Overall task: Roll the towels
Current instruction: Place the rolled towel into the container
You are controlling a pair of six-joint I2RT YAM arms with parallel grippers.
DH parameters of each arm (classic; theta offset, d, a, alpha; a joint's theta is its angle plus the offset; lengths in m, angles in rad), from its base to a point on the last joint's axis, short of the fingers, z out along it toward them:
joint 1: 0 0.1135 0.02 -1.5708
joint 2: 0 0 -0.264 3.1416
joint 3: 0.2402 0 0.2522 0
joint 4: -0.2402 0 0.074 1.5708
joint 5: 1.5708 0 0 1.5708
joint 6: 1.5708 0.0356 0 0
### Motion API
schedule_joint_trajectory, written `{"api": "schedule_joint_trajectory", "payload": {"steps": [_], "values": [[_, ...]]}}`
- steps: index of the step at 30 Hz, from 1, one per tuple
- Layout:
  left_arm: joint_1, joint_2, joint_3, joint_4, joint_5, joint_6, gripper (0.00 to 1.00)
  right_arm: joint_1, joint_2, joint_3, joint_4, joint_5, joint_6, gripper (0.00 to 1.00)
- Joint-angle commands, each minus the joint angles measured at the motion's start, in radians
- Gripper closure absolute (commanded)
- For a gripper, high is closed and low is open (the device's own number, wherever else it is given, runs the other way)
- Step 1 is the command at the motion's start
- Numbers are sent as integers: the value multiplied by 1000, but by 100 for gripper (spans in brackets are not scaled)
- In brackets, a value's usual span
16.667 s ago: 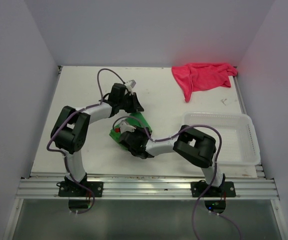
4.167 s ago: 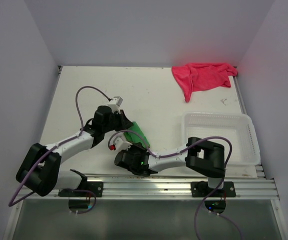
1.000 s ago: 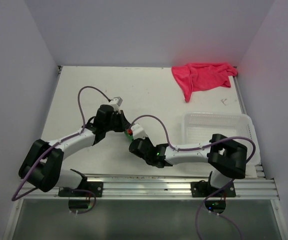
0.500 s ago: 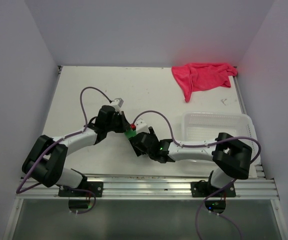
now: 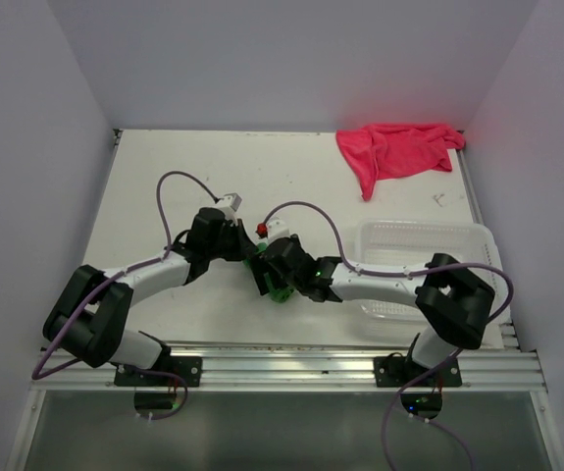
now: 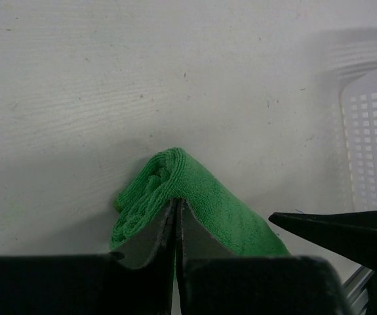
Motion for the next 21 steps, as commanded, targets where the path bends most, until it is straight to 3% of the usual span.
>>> {"api": "schedule_joint_trajectory", "payload": {"steps": [1, 15, 21], "values": [[-2, -5, -18, 1, -16, 35, 94, -25, 37, 53, 33, -66, -11, 12], [-2, -42, -54, -5, -17, 31, 94, -43, 157, 48, 91, -77, -14, 13], [0, -49, -51, -9, -27, 34, 94, -36, 168, 19, 103, -63, -11, 29]]}}
